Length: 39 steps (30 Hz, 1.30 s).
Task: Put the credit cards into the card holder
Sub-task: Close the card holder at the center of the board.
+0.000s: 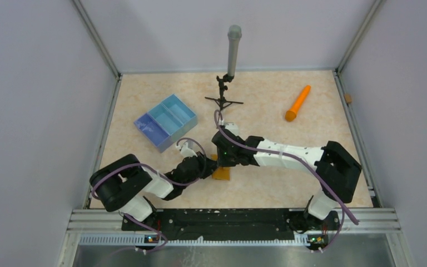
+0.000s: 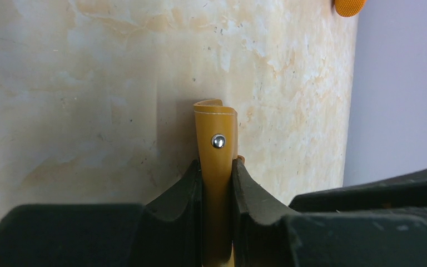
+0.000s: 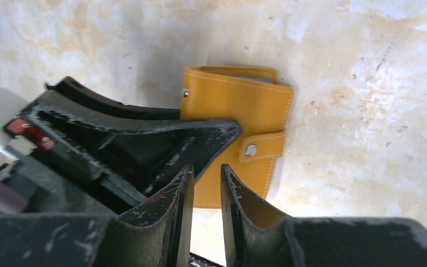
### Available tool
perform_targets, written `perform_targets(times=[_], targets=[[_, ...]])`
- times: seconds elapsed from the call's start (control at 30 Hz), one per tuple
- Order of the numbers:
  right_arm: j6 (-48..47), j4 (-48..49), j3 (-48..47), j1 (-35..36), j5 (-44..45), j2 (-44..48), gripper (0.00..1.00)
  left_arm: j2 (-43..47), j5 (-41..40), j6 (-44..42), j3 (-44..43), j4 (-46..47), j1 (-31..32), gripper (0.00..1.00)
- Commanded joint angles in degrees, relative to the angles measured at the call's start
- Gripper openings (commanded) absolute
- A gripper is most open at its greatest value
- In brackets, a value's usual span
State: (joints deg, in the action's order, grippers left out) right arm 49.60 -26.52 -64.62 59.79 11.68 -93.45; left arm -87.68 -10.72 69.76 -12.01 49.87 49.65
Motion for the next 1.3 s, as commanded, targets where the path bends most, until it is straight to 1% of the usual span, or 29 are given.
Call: perform_targets(times=[0.0, 0.27, 0.6, 0.8, 0.97, 1.13, 1.27], targets=[[-0.41, 3.87, 2.32, -1.91, -1.30, -0.59, 0.23, -3.02, 1.05, -3.30, 1.36, -13.15, 0.60, 0.00], [-0.33, 6.71, 4.60, -2.49, -2.94, -1.14, 0.23, -3.72, 1.47, -3.52, 0.93, -13.22, 0.63, 0.00], [-0.27, 3.32, 3.36, -2.57, -0.62, -3.29, 0.22, -3.97, 1.67, -3.46, 1.01, -12.96, 0.63, 0.00], [-0.70, 5.22, 3.54, -2.49, -1.52, -3.88, 0.21, -4.03, 1.72, -3.49, 1.07, -12.95, 0.63, 0.00], [-1.24, 4.64, 2.63, -2.49, -1.28, -4.39, 0.18, -4.42, 1.96, -3.66, 0.79, -12.87, 0.67, 0.00], [-1.48, 3.30, 2.09, -2.44, -0.99, -4.66, 0.11, -5.12, 2.27, -3.92, 0.41, -12.69, 0.63, 0.00], [-1.52, 1.38, 1.51, -2.27, 0.15, -4.20, 0.12, -5.55, 2.61, -4.10, 0.20, -12.69, 0.63, 0.00]])
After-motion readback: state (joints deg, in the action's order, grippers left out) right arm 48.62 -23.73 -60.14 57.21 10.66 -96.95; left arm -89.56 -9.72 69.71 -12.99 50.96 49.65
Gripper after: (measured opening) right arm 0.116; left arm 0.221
